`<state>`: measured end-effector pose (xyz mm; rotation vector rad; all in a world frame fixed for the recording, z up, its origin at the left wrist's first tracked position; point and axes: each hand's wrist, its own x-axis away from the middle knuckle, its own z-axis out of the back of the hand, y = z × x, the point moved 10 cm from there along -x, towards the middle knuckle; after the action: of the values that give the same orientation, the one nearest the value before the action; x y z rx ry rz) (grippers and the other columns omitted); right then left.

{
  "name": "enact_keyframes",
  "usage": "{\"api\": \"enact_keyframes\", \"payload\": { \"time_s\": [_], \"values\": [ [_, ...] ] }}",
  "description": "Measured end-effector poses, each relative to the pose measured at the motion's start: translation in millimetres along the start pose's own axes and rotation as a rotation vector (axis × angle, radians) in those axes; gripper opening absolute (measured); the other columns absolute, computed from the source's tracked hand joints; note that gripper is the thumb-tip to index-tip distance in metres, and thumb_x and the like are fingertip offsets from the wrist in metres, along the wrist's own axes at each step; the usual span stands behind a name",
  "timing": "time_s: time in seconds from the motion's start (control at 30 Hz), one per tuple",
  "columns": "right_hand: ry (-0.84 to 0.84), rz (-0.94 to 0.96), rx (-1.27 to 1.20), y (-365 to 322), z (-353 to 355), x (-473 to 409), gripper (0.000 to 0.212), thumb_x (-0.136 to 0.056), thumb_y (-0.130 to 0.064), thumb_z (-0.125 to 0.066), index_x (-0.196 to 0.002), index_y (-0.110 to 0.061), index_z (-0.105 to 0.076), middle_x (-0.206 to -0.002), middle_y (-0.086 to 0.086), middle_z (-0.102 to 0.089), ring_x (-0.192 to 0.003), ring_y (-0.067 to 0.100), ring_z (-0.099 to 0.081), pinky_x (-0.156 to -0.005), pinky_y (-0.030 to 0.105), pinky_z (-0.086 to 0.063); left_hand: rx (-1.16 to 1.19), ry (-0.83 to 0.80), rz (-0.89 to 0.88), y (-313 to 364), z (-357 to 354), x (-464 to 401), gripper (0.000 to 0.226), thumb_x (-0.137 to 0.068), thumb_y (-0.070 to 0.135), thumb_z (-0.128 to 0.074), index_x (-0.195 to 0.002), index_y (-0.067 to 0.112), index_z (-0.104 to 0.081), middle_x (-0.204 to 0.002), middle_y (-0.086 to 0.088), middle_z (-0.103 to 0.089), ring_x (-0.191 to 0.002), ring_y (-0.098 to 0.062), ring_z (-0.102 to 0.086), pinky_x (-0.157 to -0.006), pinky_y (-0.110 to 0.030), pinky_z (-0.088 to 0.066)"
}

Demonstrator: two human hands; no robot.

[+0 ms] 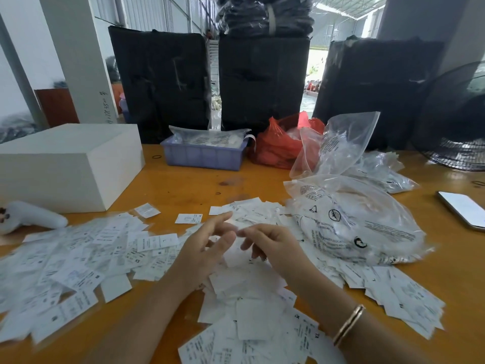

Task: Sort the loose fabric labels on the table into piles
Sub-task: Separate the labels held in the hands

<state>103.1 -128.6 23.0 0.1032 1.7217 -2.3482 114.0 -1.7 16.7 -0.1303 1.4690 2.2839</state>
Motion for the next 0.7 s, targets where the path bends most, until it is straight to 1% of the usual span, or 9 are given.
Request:
{"api": "enact_keyframes", "payload": {
  "time_s": [0.1,0.13,0.2,0.27,0.33,0.37,0.47,0.57,0.7],
  "values": [
    [0.033,-0.032,-0.036,13,-1,-2,0.027,-0.096,-0.026,-0.052,-0.078,-0.031,-0.072,-0.069,-0.008,-0.069,-0.056,0.005,-0.054,-0.053,0.016,-0.042,-0.026,0.09,-0.013,1,6,0,0.013,-0.085,0.041,-0.064,-0.098,0.042,-0.063,-0.083,0.021,-0.065,-0.08,0.001,-0.06,-0.067,-0.008,-0.046],
    [0.08,-0.038,-0.025,15,4,-2,0.027,-0.096,-0.027,-0.051,-0.08,-0.03,-0.073,-0.07,-0.008,-0.069,-0.056,0.006,-0.054,-0.053,0.016,-0.041,-0.024,0.125,-0.019,0,9,0,0.01,-0.086,0.029,-0.065,-0.091,0.037,-0.067,-0.082,0.02,-0.067,-0.079,0.001,-0.062,-0.066,-0.008,-0.046],
    [0.209,-0.018,0.122,16,22,-1,0.021,-0.096,-0.024,-0.05,-0.096,-0.028,-0.071,-0.08,-0.01,-0.068,-0.062,0.006,-0.053,-0.056,0.017,-0.041,0.044,0.172,0.023,-7,13,1,0.012,-0.086,0.02,-0.066,-0.083,0.031,-0.07,-0.079,0.018,-0.07,-0.077,0.003,-0.063,-0.064,-0.005,-0.044],
    [0.229,0.027,0.475,14,32,-1,0.031,-0.092,-0.015,-0.051,-0.119,-0.026,-0.062,-0.107,-0.009,-0.065,-0.09,0.007,-0.056,-0.078,0.021,-0.044,0.148,0.206,0.1,-15,17,1,0.01,-0.086,0.02,-0.066,-0.081,0.028,-0.07,-0.077,0.015,-0.071,-0.074,0.004,-0.063,-0.061,-0.005,-0.044],
    [0.111,0.043,0.745,19,24,0,0.049,-0.086,-0.014,-0.05,-0.134,-0.025,-0.05,-0.131,-0.007,-0.055,-0.122,0.013,-0.045,-0.103,0.032,-0.032,0.253,0.218,0.159,-23,18,1,0.007,-0.087,0.02,-0.065,-0.082,0.022,-0.069,-0.078,0.011,-0.073,-0.073,0.003,-0.064,-0.065,-0.01,-0.045],
    [0.059,0.049,0.813,23,19,1,0.053,-0.084,-0.017,-0.049,-0.137,-0.026,-0.047,-0.136,-0.008,-0.052,-0.127,0.013,-0.04,-0.107,0.033,-0.026,0.301,0.217,0.18,-26,17,0,0.006,-0.087,0.019,-0.065,-0.083,0.019,-0.069,-0.081,0.009,-0.074,-0.075,0.002,-0.065,-0.07,-0.014,-0.045],
    [0.038,0.124,0.887,24,9,3,0.045,-0.085,-0.021,-0.046,-0.129,-0.029,-0.055,-0.131,-0.011,-0.057,-0.125,0.01,-0.044,-0.104,0.029,-0.025,0.372,0.205,0.2,-28,15,0,0.005,-0.089,0.014,-0.063,-0.088,0.011,-0.067,-0.086,0.006,-0.075,-0.081,-0.001,-0.067,-0.075,-0.02,-0.045],
    [0.109,0.224,0.898,12,10,4,0.028,-0.093,-0.025,-0.047,-0.113,-0.028,-0.066,-0.112,-0.012,-0.065,-0.109,0.012,-0.053,-0.091,0.028,-0.032,0.383,0.219,0.198,-26,16,1,0.005,-0.088,0.011,-0.063,-0.092,0.008,-0.064,-0.085,0.005,-0.075,-0.08,-0.005,-0.068,-0.069,-0.014,-0.048],
    [0.236,0.238,0.617,2,23,5,0.02,-0.094,-0.016,-0.054,-0.103,-0.02,-0.071,-0.098,-0.008,-0.07,-0.095,0.012,-0.059,-0.082,0.027,-0.043,0.384,0.251,0.193,-26,19,1,0.015,-0.078,0.018,-0.073,-0.089,0.01,-0.066,-0.083,0.004,-0.074,-0.077,-0.004,-0.068,-0.061,-0.006,-0.046]
  ]
}}
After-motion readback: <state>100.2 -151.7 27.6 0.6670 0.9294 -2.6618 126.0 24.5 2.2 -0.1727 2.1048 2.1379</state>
